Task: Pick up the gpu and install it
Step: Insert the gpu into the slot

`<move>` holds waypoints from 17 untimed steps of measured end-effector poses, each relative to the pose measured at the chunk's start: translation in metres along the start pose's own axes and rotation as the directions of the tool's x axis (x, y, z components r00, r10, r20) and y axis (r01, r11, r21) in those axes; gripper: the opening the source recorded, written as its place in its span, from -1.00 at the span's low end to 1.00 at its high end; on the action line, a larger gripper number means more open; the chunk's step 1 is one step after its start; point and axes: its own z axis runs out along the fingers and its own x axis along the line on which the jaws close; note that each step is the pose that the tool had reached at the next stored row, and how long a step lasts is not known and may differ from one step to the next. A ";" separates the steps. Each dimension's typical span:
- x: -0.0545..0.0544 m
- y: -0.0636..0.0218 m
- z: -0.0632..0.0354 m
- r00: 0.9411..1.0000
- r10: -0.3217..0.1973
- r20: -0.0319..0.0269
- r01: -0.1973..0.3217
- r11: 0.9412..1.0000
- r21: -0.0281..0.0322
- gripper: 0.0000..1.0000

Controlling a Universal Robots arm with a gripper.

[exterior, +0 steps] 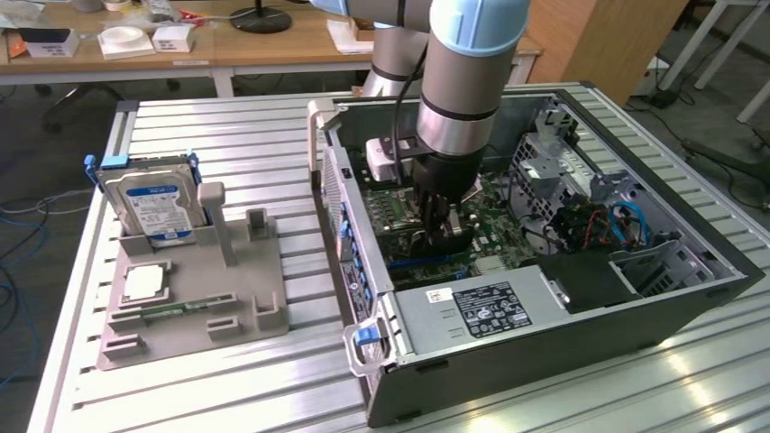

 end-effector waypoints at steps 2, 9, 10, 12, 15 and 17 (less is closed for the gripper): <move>0.000 0.0000 -0.0001 1.000 0.000 0.000 0.000 1.000 0.000 -0.47; 0.000 0.0001 -0.0014 1.000 0.000 0.001 0.000 1.000 0.000 -0.47; 0.000 0.0001 -0.0014 1.000 0.000 0.001 0.000 1.000 0.000 -0.47; 0.000 0.0001 -0.0013 1.000 0.000 0.001 0.000 1.000 0.000 -0.47; -0.001 0.0001 -0.0010 1.000 0.000 0.000 0.000 1.000 0.000 -0.47; -0.001 0.0002 -0.0008 1.000 0.000 0.000 0.000 1.000 0.000 -0.47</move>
